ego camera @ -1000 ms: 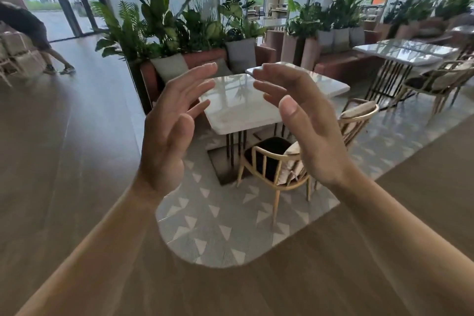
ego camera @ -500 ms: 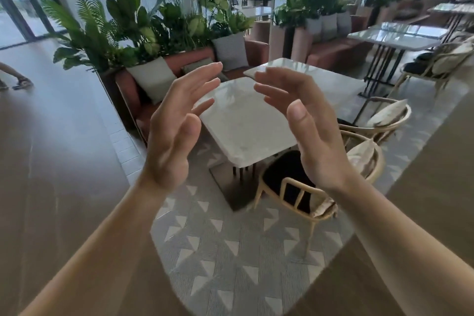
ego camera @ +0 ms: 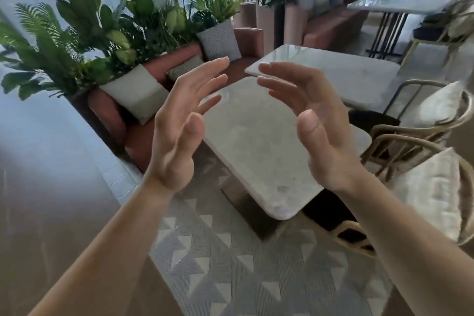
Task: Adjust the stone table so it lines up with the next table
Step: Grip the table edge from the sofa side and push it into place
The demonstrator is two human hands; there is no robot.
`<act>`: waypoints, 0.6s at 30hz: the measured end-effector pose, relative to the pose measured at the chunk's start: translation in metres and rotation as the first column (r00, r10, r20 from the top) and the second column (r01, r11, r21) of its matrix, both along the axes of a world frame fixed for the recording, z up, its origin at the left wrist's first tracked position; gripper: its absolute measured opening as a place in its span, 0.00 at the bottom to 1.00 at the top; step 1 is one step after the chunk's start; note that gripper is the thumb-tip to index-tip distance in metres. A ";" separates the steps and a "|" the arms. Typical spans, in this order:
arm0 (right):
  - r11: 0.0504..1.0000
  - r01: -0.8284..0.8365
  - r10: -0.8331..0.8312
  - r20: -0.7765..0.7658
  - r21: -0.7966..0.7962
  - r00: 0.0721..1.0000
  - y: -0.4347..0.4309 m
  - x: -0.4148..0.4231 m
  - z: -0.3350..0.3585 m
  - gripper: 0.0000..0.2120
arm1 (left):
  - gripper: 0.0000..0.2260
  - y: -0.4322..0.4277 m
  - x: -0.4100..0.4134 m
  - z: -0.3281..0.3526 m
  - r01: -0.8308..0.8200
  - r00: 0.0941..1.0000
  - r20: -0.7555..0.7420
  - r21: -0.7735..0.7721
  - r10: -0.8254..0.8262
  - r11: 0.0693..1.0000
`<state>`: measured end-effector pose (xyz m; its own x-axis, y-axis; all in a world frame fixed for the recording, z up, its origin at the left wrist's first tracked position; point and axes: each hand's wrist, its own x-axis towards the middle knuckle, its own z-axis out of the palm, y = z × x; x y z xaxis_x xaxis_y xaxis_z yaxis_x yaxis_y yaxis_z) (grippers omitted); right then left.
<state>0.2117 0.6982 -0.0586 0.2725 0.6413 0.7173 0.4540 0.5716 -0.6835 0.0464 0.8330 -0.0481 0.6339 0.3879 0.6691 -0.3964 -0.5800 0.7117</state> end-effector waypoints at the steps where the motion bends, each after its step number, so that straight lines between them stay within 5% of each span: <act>1: 1.000 0.017 -0.017 0.008 0.000 1.000 0.019 0.003 0.001 0.40 | 0.35 0.021 0.005 0.002 0.015 1.000 0.003 -0.002 -0.015 1.000; 10: 0.970 0.242 -0.242 0.000 -0.028 0.970 0.165 0.022 -0.022 0.39 | 0.36 0.197 0.046 -0.023 0.179 0.984 0.026 -0.112 -0.177 0.977; 18: 0.834 0.547 -0.550 -0.037 -0.069 0.835 0.268 -0.010 -0.075 0.39 | 0.34 0.341 0.083 -0.083 0.482 0.873 -0.007 -0.150 -0.489 0.863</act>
